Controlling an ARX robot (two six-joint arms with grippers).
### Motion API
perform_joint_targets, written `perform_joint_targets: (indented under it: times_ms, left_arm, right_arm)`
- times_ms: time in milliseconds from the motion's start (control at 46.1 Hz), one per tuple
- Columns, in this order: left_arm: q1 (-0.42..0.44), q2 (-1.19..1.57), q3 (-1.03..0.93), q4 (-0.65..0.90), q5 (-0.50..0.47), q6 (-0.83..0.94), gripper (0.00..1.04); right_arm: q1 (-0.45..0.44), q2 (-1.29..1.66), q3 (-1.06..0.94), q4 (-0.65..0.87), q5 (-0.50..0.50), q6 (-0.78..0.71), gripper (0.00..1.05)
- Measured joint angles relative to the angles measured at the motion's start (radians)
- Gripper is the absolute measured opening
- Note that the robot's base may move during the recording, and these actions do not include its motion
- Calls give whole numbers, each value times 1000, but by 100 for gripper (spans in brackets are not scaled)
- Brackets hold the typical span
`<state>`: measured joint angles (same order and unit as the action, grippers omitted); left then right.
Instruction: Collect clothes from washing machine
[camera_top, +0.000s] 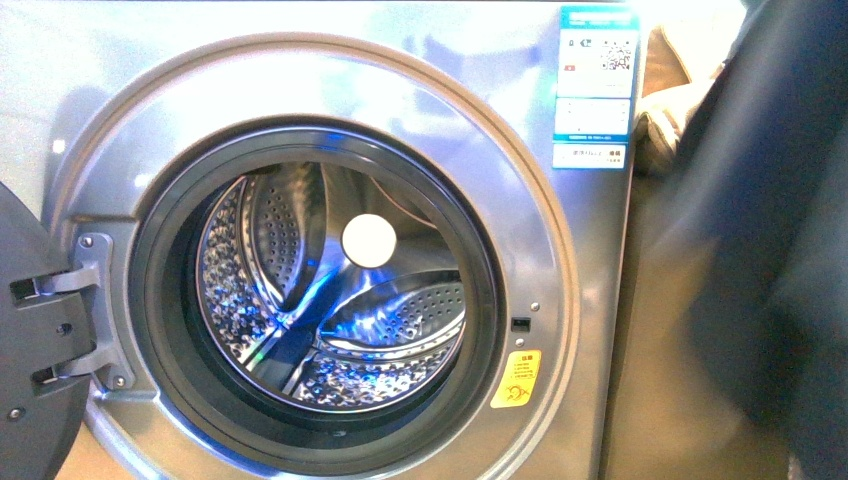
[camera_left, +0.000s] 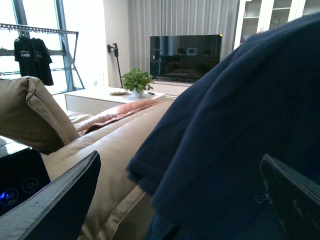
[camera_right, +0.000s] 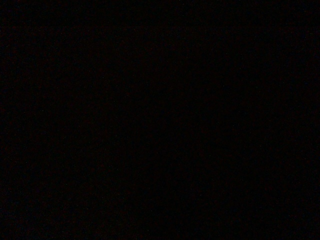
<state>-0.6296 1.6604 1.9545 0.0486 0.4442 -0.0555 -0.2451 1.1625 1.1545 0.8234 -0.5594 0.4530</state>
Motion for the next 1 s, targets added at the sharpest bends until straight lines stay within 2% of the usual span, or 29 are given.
perform_joint_targets:
  times_ms: [108, 282, 412, 520, 607, 693, 845, 910, 997]
  left_arm:
    - [0, 0, 0, 0, 0, 0, 98]
    - [0, 0, 0, 0, 0, 0, 98]
    - [0, 0, 0, 0, 0, 0, 98]
    - [0, 0, 0, 0, 0, 0, 98]
    - [0, 0, 0, 0, 0, 0, 98]
    - [0, 0, 0, 0, 0, 0, 98]
    - [0, 0, 0, 0, 0, 0, 98]
    - [0, 0, 0, 0, 0, 0, 98]
    - [0, 0, 0, 0, 0, 0, 98]
  right_arm:
    - [-103, -29, 56, -40, -28, -5, 6]
    - [-364, -23, 164, -66, -119, -2, 6]
    - [-489, 13, 215, -69, -155, -2, 6]
    - [-558, 42, 243, -120, -178, -31, 6]
    - [-587, 50, 239, -210, -226, -93, 6]
    - [-589, 20, 180, -341, -280, -220, 6]
    - [-587, -20, 89, -455, -342, -402, 6]
    - [-577, -31, 56, -567, -344, -525, 6]
    - [-556, -9, 39, -810, -281, -735, 6]
